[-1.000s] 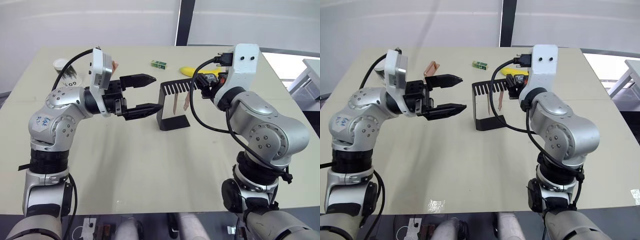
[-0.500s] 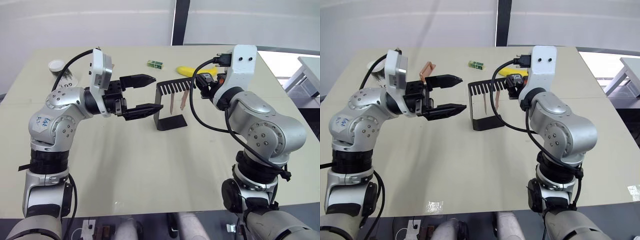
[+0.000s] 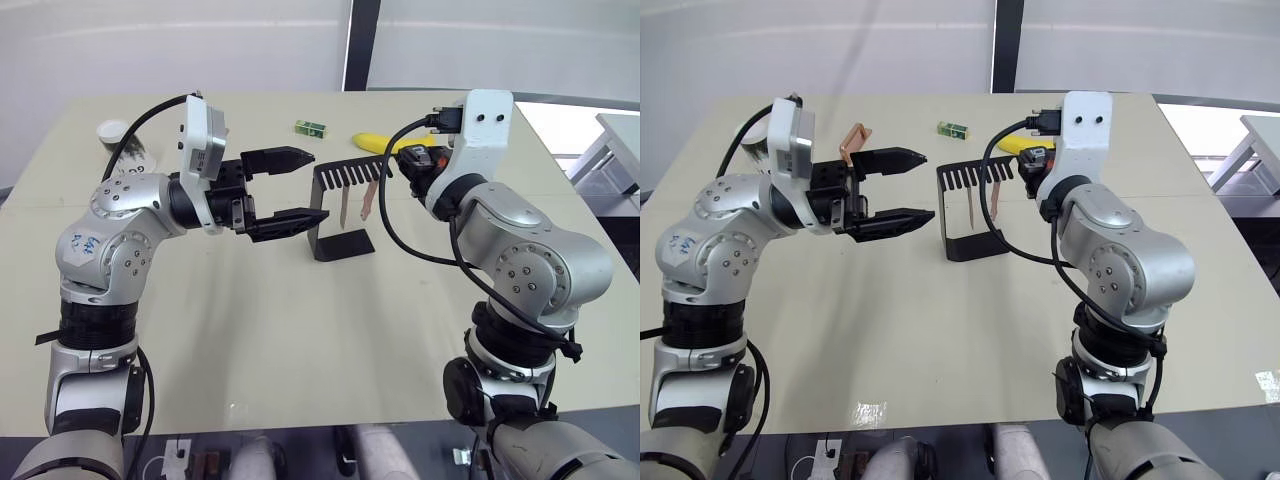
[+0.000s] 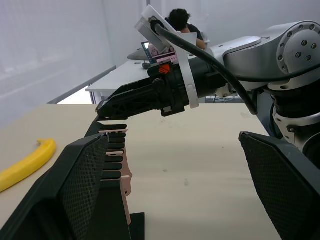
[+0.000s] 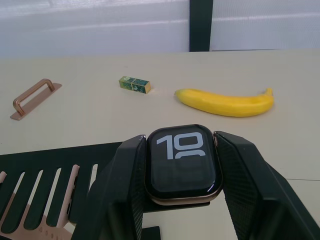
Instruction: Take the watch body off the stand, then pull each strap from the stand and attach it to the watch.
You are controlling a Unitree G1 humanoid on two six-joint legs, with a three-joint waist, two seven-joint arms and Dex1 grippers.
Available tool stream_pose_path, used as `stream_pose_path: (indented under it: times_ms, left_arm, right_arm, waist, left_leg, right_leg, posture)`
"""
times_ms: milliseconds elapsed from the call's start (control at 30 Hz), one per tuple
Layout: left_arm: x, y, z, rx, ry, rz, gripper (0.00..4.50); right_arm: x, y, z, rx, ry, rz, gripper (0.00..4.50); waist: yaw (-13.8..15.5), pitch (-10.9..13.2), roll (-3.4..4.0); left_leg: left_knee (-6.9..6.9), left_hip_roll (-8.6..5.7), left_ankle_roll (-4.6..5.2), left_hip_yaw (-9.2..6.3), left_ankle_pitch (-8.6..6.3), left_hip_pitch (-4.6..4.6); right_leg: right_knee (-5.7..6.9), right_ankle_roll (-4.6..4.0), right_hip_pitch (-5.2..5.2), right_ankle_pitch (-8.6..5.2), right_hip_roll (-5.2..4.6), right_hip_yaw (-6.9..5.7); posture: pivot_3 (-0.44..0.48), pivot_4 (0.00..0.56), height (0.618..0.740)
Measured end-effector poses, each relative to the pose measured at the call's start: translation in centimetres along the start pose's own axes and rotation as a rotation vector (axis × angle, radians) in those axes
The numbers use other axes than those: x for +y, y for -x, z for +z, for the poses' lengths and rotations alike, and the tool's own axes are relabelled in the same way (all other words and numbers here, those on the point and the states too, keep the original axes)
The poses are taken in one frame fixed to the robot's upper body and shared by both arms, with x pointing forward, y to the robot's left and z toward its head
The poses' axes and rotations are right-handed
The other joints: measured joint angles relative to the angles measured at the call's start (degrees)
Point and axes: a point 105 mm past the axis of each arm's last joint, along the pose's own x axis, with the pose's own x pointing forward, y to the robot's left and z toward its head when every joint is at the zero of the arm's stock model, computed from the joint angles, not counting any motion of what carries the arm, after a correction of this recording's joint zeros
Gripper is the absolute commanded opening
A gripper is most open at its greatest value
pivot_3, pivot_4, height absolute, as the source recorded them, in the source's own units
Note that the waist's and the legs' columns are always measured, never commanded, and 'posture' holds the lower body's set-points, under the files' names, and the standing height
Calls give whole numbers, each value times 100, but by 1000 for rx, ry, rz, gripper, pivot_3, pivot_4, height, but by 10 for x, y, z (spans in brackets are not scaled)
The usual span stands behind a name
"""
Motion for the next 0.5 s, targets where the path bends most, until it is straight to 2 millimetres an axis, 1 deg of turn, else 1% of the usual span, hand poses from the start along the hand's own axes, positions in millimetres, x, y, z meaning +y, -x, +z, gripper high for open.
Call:
stream_pose_path:
  times_ms: [167,233,267,367,433,467,500]
  left_arm:
    - [0,0,0,0,0,0,4500]
    - [0,0,0,0,1,0,4500]
    - [0,0,0,-1,1,-2,4500]
    - [-1,0,0,-2,7,-8,4500]
    - [-3,0,0,-5,21,-20,4500]
    - [-7,-1,-1,-5,32,-42,4500]
    - [-12,1,-2,4,38,-58,4500]
  right_arm:
    - [3,2,3,0,8,19,1603]
    - [4,6,11,-24,15,34,1603]
    - [4,10,18,-49,21,48,1603]
    - [0,24,33,-94,20,81,1603]
    - [-10,35,35,-100,14,94,1603]
    - [-24,46,30,-86,34,83,1603]
    - [-37,53,20,-56,41,59,1603]
  waist:
    - [1,0,0]
    - [4,1,2]
    - [6,1,2]
    - [20,1,2]
    - [29,1,2]
    - [43,0,0]
    - [57,0,0]
  left_leg:
    - [0,0,0,0,0,0]
    - [0,0,0,0,0,-1]
    - [0,0,0,-1,0,-1]
    - [-1,0,0,-4,0,-2]
    - [-1,0,1,-4,-1,-2]
    - [-5,0,1,-9,-1,-2]
    - [-6,0,3,-11,-2,-2]
  right_leg:
    - [0,0,0,0,0,0]
    - [0,0,0,0,0,0]
    - [0,0,0,0,0,-1]
    - [-1,0,0,0,0,-3]
    - [-3,0,1,0,-1,-3]
    - [-8,1,6,0,0,-6]
    - [-13,1,7,0,0,-7]
  posture:
    - [0,150,740]
    - [0,150,740]
    - [0,150,740]
    - [0,150,740]
    - [0,150,740]
    - [0,150,740]
    - [0,150,740]
